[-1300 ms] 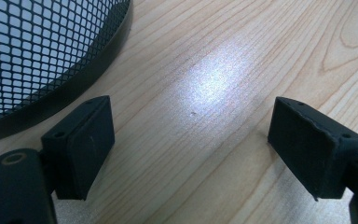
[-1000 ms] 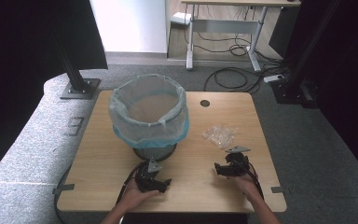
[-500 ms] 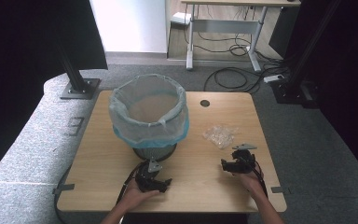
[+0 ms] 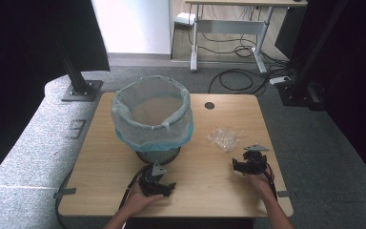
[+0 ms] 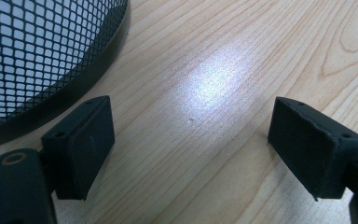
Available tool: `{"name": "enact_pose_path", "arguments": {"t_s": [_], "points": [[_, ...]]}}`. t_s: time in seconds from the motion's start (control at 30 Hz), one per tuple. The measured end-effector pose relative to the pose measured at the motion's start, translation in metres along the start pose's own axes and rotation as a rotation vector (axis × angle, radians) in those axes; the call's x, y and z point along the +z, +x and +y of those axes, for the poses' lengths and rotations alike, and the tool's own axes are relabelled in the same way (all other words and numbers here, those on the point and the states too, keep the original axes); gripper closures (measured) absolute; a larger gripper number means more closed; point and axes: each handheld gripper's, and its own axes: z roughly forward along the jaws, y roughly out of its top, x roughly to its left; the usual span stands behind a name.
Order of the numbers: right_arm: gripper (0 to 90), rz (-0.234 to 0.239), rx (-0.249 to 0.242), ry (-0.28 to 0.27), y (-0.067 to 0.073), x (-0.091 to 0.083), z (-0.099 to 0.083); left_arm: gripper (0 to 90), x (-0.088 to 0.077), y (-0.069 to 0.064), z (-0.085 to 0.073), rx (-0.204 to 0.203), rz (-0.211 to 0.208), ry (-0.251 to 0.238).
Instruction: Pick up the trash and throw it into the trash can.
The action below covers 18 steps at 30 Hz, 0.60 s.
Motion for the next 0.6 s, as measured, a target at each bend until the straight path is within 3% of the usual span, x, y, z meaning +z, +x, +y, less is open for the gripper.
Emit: {"name": "enact_pose_path", "arguments": {"t_s": [0.1,0.27,0.6], "points": [[16.9,0.011,0.011,-0.022,0.000,0.001,0.002,14.5,0.000,0.000,0.000,-0.002,0.001,-0.001],[18.3,0.006,-0.023,-0.037,0.006,0.006,0.003,14.5,0.001,-0.001,0.001,-0.004,0.003,-0.002],[24.7,0.016,-0.007,-0.060,0.008,0.018,0.014,14.6,0.001,-0.001,0.001,-0.005,0.004,-0.001]]}}
